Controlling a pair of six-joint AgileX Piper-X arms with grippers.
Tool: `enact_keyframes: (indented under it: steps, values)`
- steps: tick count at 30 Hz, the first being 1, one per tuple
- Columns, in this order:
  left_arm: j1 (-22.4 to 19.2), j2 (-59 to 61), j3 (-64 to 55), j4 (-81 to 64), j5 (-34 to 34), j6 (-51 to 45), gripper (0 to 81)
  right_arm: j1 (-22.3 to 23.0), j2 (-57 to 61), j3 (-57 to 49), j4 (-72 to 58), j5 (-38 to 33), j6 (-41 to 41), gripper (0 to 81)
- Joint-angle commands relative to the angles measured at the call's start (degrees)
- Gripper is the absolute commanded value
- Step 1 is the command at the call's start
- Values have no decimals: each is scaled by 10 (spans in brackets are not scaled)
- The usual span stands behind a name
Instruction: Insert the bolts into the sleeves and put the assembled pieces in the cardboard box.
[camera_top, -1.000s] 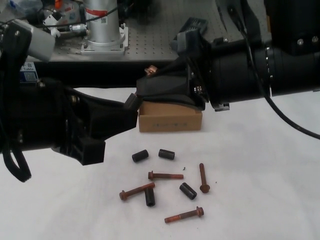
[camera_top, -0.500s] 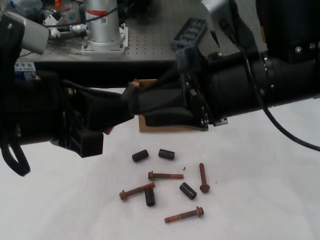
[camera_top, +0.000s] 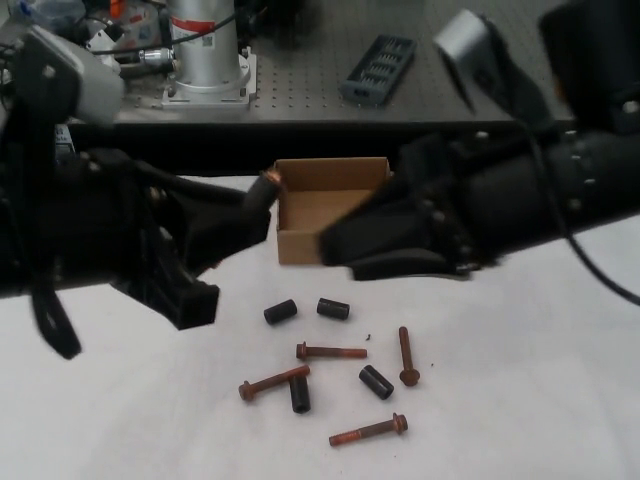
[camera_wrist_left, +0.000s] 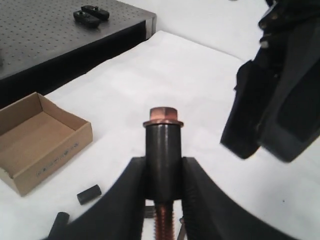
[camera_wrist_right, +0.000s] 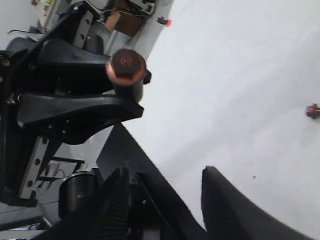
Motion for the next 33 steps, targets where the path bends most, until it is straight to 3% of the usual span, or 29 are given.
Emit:
enact_keyframes:
  steps: [1,6,13,23,33]
  values:
    - [0,52,-7,-50,-5,15,6,-20,-14,-4,38,14,-41,346]
    - [6,162,-31,-104,-13,0,6,-78,-22,-4,112,20,-111,282]
    - [23,345,-168,-104,-13,-1,6,-136,-22,-4,157,20,-173,16]
    - [36,604,-466,-53,-13,-1,6,-151,-22,-4,157,20,-177,29]
    - [36,769,-682,26,-38,-16,6,-151,-22,-4,155,20,-201,29]
